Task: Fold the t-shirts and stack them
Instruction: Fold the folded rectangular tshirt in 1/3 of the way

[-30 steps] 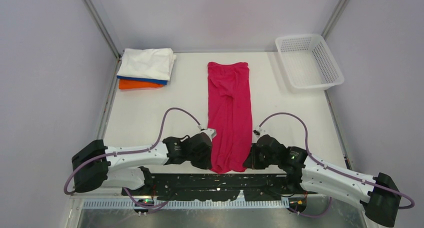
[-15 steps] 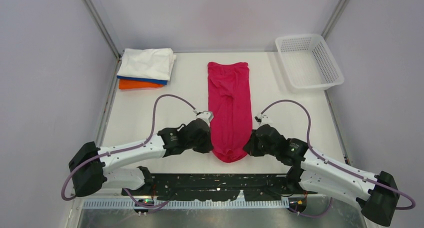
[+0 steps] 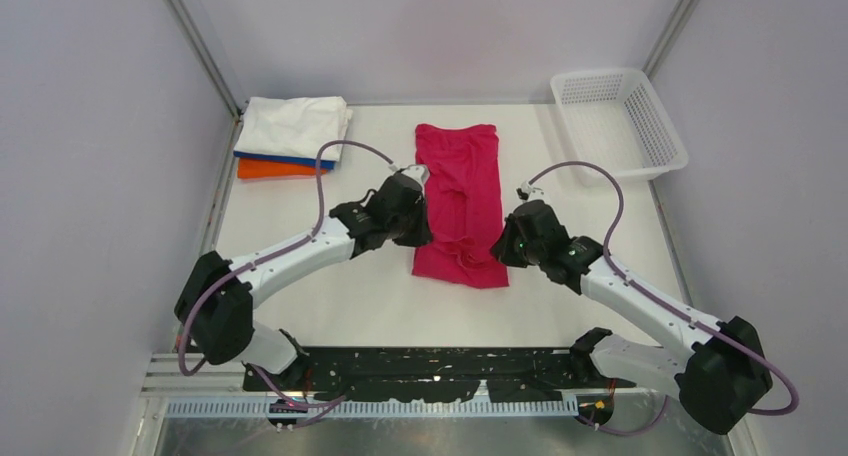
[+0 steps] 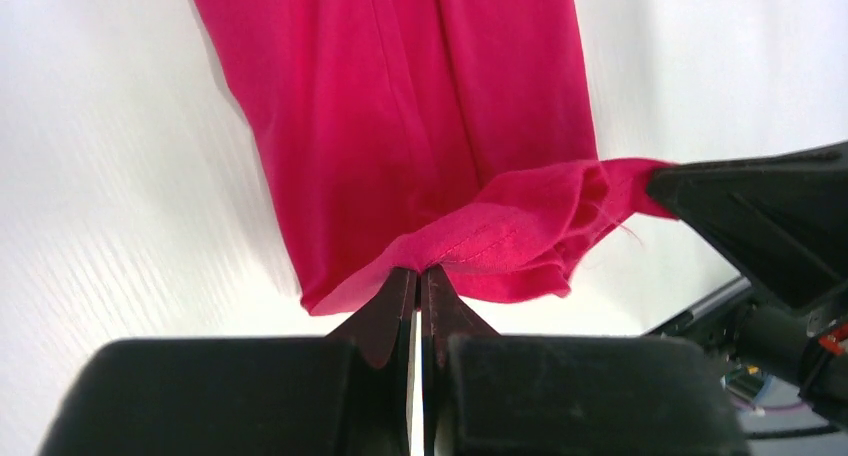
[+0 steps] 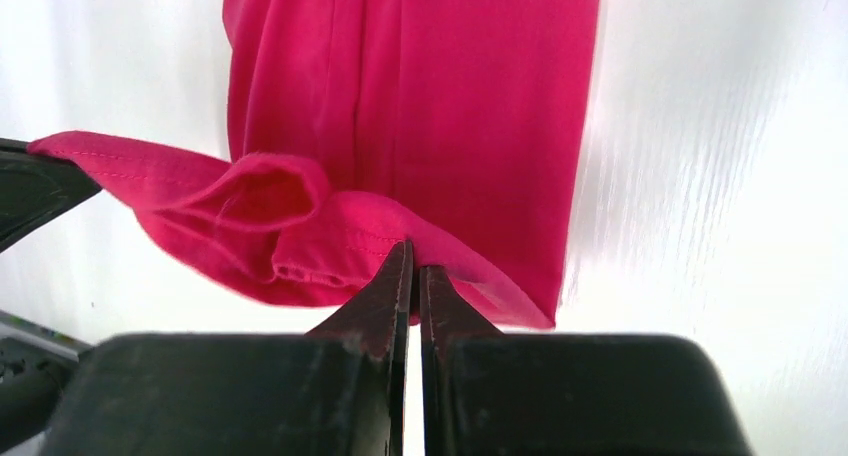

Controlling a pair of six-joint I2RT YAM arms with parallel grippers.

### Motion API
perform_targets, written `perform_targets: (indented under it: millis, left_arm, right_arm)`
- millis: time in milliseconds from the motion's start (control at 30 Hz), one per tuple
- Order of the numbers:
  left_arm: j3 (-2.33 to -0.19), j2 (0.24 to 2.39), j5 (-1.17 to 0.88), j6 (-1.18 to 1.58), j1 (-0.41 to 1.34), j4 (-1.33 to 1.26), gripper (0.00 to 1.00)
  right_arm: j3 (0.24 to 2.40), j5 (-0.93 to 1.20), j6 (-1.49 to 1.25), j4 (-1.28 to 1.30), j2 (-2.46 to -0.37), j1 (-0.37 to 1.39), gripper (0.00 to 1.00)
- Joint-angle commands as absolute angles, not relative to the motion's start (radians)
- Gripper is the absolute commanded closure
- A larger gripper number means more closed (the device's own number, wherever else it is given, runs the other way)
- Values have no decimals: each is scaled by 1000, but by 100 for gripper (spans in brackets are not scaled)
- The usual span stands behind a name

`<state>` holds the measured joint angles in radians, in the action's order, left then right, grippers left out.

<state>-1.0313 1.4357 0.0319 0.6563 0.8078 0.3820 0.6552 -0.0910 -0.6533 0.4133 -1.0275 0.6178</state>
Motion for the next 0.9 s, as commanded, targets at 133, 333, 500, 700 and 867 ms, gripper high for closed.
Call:
perform_targets:
  millis: [133,333,500,700,867]
  left_arm:
    - [-1256,1594,27,563,695,463,100]
    - [-1362,1726,9,554,640,483,100]
    - [-1432,1831,-45,567,593,509,100]
    - [-1476,1898,-70,573,554,483,100]
    - [-1541,1942,-91,568,535,502,82]
  right_arm:
    - [793,-80,-599,271,-1215,483,95]
    - [874,-57,-585,220,-1341,430,95]
    - [911,-44,-580,192,-1435,395,95]
    - [929,-26,-597,116,-1517,333,92]
    - [973,19,-579,84,-1567,317,82]
